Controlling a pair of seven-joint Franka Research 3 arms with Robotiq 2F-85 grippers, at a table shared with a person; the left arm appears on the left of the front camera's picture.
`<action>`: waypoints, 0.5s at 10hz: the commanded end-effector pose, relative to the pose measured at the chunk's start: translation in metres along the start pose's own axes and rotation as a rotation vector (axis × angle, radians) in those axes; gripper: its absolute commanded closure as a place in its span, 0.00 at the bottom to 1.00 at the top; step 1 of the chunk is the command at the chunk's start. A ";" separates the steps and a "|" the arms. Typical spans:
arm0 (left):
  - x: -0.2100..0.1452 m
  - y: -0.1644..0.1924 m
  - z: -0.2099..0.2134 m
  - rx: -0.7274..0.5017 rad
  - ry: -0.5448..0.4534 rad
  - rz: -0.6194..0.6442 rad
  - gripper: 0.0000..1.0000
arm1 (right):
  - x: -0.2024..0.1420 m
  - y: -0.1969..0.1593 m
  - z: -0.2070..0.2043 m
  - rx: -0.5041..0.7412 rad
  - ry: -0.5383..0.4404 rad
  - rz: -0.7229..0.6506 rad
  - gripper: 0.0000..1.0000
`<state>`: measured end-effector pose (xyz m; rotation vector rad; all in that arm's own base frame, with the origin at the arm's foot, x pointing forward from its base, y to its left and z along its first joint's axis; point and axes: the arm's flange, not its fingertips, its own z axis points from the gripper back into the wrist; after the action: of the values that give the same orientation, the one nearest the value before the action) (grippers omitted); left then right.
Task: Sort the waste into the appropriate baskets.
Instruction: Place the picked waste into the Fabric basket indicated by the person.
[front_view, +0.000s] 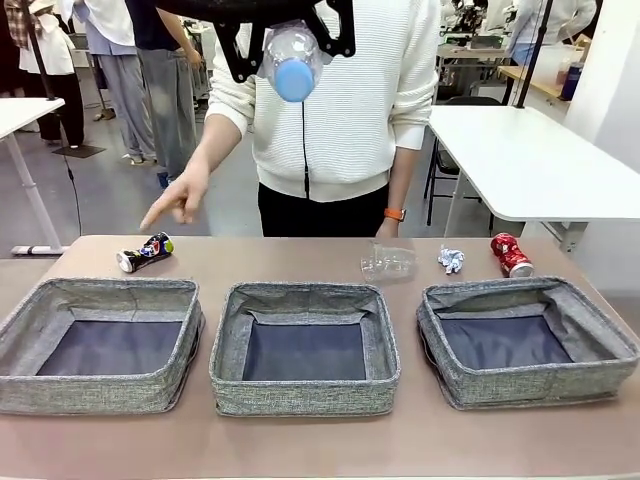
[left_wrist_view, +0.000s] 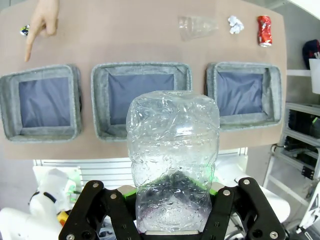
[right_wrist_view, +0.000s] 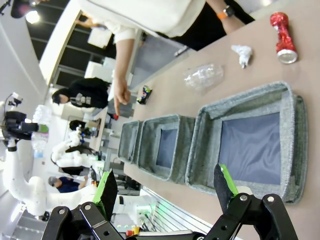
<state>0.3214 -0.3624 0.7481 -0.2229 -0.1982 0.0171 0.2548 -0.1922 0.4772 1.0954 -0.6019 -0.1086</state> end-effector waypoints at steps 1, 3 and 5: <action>-0.004 0.008 -0.001 0.009 -0.010 -0.007 1.00 | 0.004 0.001 0.000 0.018 -0.014 0.025 0.00; -0.004 0.008 -0.001 0.009 -0.010 -0.007 1.00 | 0.004 0.001 0.000 0.018 -0.014 0.025 0.00; -0.004 0.008 -0.001 0.009 -0.010 -0.007 1.00 | 0.004 0.001 0.000 0.018 -0.014 0.025 0.00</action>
<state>0.3214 -0.3624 0.7481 -0.2229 -0.1982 0.0171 0.2548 -0.1922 0.4772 1.0953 -0.6021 -0.1084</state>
